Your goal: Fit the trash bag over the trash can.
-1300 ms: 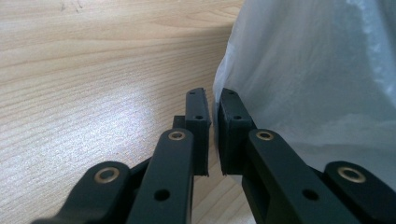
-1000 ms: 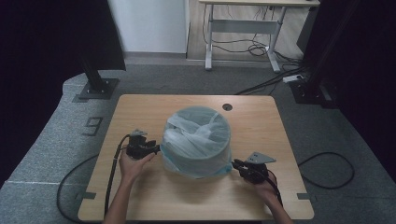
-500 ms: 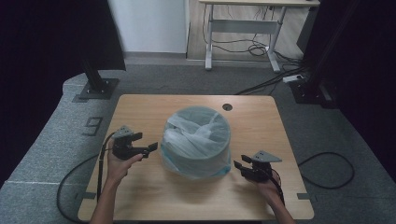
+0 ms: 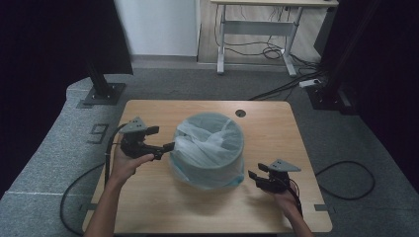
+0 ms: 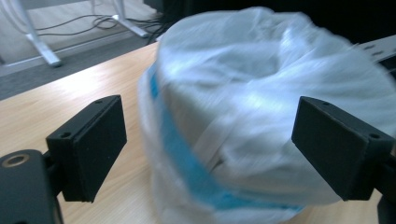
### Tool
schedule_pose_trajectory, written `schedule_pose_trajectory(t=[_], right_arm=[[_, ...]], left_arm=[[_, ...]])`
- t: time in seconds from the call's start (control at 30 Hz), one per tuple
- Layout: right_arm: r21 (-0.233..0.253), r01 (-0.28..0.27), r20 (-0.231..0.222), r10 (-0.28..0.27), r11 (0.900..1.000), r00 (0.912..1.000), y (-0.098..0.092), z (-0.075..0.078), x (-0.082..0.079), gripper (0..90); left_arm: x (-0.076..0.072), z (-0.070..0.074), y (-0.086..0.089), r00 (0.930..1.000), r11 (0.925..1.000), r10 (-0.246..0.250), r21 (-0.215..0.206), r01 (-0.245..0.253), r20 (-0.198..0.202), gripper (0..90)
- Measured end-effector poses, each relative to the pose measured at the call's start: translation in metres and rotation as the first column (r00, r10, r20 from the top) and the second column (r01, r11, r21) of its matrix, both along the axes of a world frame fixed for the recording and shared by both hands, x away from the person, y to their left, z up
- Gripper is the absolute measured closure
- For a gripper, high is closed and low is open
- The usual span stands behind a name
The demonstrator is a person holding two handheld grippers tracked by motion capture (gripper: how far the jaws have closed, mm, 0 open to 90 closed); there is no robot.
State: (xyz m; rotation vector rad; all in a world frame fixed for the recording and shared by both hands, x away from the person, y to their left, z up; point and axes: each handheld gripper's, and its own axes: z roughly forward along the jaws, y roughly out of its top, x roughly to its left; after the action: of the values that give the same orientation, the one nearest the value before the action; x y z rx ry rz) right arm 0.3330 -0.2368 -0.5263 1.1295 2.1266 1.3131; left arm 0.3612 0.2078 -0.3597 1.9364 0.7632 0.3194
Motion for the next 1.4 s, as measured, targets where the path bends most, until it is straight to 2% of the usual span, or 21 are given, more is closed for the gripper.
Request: schedule_pose_trajectory(t=[0.13,0.3,0.4,0.53,0.67,0.83,1.0,1.3,1.4], right_arm=[[0.004,-0.001,0.001,0.001,1.0,1.0,0.0,0.001,-0.001,43.7],[0.006,0.003,-0.001,-0.003,1.0,1.0,-0.001,0.001,-0.001,43.9],[0.002,0.006,-0.003,-0.006,1.0,1.0,-0.002,0.001,-0.001,44.1],[-0.004,0.007,-0.004,-0.007,1.0,1.0,-0.001,0.0,-0.001,44.1],[-0.018,0.001,-0.004,-0.002,1.0,1.0,0.0,-0.001,-0.002,44.7],[-0.031,-0.001,0.008,0.001,1.0,1.0,0.001,0.0,-0.003,45.0],[-0.036,0.002,0.007,-0.002,0.999,1.0,-0.001,-0.001,-0.003,45.0],[-0.026,0.002,0.005,-0.002,1.0,1.0,-0.002,0.0,-0.003,45.0],[-0.031,-0.001,0.004,0.001,1.0,1.0,-0.002,-0.001,-0.003,45.0]], left_arm=[[0.004,0.013,-0.016,0.9996,0.9994,-0.022,0.028,0.022,0.016,10.2],[0.012,0.028,-0.041,0.9979,0.9951,-0.053,0.085,0.05,0.037,13.8],[0.019,0.035,-0.062,0.9953,0.9857,-0.087,0.148,0.08,0.041,15.6],[0.03,0.038,-0.085,0.993,0.9745,-0.117,0.194,0.113,0.011,18.8],[0.042,0.037,-0.104,0.9915,0.9655,-0.127,0.226,0.13,-0.027,20.0],[0.06,0.035,-0.122,0.9856,0.963,-0.142,0.218,0.159,-0.091,20.8],[0.071,0.032,-0.136,0.9794,0.9597,-0.141,0.223,0.171,-0.145,22.3],[0.085,0.019,-0.148,0.9696,0.9476,-0.108,0.272,0.167,-0.22,24.9],[0.089,0.015,-0.154,0.9656,0.9399,-0.106,0.293,0.175,-0.237,25.1]])
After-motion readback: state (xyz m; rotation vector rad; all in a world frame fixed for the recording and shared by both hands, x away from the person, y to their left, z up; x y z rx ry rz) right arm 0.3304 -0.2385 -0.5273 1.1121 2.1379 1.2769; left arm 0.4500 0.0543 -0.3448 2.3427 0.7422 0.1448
